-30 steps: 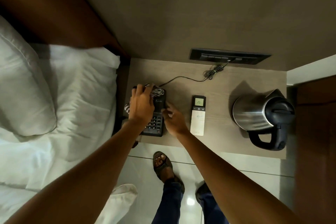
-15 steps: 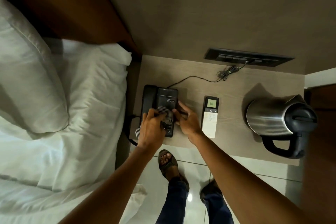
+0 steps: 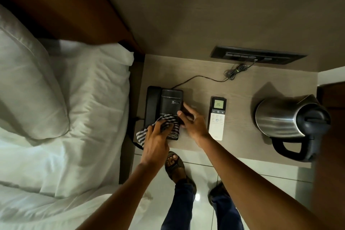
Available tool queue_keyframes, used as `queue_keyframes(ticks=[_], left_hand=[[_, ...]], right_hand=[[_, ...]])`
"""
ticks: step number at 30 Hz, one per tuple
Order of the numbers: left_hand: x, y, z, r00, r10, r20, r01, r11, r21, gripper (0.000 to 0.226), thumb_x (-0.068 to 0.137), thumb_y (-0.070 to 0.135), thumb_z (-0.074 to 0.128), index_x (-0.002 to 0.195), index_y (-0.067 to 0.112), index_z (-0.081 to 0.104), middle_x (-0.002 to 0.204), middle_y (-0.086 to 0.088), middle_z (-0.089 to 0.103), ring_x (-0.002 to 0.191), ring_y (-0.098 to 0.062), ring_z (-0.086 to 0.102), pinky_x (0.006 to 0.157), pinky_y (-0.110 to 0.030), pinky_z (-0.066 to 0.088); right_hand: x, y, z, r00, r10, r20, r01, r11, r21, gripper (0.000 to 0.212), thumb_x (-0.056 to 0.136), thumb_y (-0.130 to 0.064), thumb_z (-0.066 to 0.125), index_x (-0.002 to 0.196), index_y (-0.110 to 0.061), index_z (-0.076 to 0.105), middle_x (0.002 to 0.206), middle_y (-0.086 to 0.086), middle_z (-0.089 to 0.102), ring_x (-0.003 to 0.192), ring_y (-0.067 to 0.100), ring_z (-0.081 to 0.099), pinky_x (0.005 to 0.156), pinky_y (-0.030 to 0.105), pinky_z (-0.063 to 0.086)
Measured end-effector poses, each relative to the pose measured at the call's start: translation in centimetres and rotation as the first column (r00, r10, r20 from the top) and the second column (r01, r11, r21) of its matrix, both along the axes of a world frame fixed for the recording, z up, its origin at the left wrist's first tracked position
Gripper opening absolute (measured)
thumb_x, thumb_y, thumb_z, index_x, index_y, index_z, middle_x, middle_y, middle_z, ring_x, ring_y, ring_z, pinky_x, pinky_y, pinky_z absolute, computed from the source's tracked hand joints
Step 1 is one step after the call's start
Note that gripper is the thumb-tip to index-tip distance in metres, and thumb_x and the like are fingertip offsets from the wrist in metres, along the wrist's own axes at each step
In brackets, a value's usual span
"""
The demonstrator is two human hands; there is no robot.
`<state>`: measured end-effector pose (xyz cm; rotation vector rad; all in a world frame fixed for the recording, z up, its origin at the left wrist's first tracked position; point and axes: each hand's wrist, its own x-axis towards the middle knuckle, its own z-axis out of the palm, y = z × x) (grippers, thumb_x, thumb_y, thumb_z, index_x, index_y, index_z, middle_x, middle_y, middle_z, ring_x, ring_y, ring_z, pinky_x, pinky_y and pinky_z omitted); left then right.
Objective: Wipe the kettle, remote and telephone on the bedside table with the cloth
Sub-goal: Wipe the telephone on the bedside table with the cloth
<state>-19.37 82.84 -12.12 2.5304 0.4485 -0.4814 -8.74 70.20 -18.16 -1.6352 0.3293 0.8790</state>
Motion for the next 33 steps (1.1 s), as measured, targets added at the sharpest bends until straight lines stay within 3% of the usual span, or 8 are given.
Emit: queue_keyframes(ticks=[3,7,12,16,18,22,28,33], left_hand=[[2.8,0.1,0.4,0.996,0.079,0.042,-0.078,0.996,-0.035,0.063,0.09,-0.006,0.055,0.146,0.022,0.054,0.148,-0.007,0.048,0.126,-0.032,0.044,0.103,-0.051,0.05],[9.1,0.7,-0.6,0.98,0.117,0.161,-0.121,0.992,0.018,0.054,0.097,0.004,0.049,0.148,0.02,0.053,0.156,-0.008,0.048,0.129,-0.034,0.043,0.107,-0.048,0.044],[6.9,0.5,-1.8,0.99,0.072,0.121,-0.076,0.997,0.027,0.059,0.094,-0.005,0.055,0.148,0.018,0.053,0.16,-0.007,0.044,0.141,-0.038,0.039,0.117,-0.052,0.039],[0.3,0.0,-1.1,0.992,0.096,0.087,-0.094,0.995,-0.029,0.056,0.091,-0.008,0.06,0.142,0.014,0.06,0.155,-0.008,0.05,0.138,-0.036,0.046,0.113,-0.046,0.045],[-0.3,0.0,-0.9,0.989,0.118,0.089,-0.113,0.992,-0.06,0.057,0.089,-0.013,0.06,0.14,0.013,0.062,0.149,-0.01,0.056,0.13,-0.033,0.05,0.108,-0.043,0.049],[4.8,1.1,-0.9,0.978,0.13,0.165,-0.122,0.991,-0.058,0.055,0.095,-0.008,0.054,0.145,0.015,0.055,0.147,-0.011,0.057,0.115,-0.027,0.051,0.09,-0.031,0.048],[9.1,0.8,-1.9,0.978,0.174,0.116,-0.174,0.985,-0.008,0.056,0.101,0.001,0.049,0.154,0.018,0.045,0.16,-0.007,0.041,0.13,-0.031,0.043,0.109,-0.045,0.047],[2.0,-0.2,-0.7,0.992,0.117,0.056,-0.117,0.993,-0.001,0.056,0.092,0.0,0.057,0.145,0.019,0.056,0.155,-0.004,0.048,0.127,-0.03,0.047,0.103,-0.049,0.051]], right_hand=[[0.0,-0.1,-0.3,0.999,-0.016,-0.037,0.016,1.0,0.017,0.058,0.102,-0.026,0.069,0.157,-0.02,0.05,0.141,0.006,0.065,0.133,0.032,0.063,0.103,0.052,0.059],[-0.2,-0.2,-0.7,0.998,-0.03,-0.051,0.031,0.999,0.026,0.058,0.101,-0.027,0.071,0.155,-0.016,0.052,0.133,0.003,0.07,0.13,0.027,0.065,0.085,0.026,0.062],[0.5,-0.5,-0.6,0.996,0.077,0.04,-0.076,0.997,-0.024,0.056,0.103,-0.027,0.067,0.155,-0.014,0.051,0.145,0.012,0.065,0.128,0.024,0.065,0.105,0.038,0.058],[0.5,-0.7,-0.5,0.983,0.147,0.106,-0.141,0.988,-0.064,0.056,0.105,-0.024,0.065,0.158,-0.016,0.048,0.15,0.011,0.061,0.12,0.009,0.06,0.089,0.001,0.049],[0.5,-0.7,-0.6,0.981,0.156,0.116,-0.148,0.986,-0.073,0.057,0.105,-0.027,0.065,0.158,-0.017,0.048,0.149,0.011,0.062,0.113,0.002,0.061,0.083,-0.005,0.045],[0.4,-0.6,-0.5,0.983,0.154,0.095,-0.148,0.986,-0.072,0.059,0.104,-0.033,0.064,0.158,-0.016,0.048,0.148,0.009,0.064,0.124,0.018,0.067,0.101,0.025,0.056],[0.5,-0.7,-0.6,0.979,0.176,0.1,-0.164,0.98,-0.114,0.061,0.103,-0.038,0.065,0.158,-0.017,0.047,0.145,0.008,0.067,0.114,0.009,0.062,0.078,0.004,0.044],[0.8,-0.5,-0.4,0.982,0.173,0.082,-0.165,0.982,-0.098,0.058,0.104,-0.031,0.065,0.159,-0.02,0.047,0.157,0.01,0.056,0.14,0.025,0.057,0.11,0.028,0.047]])
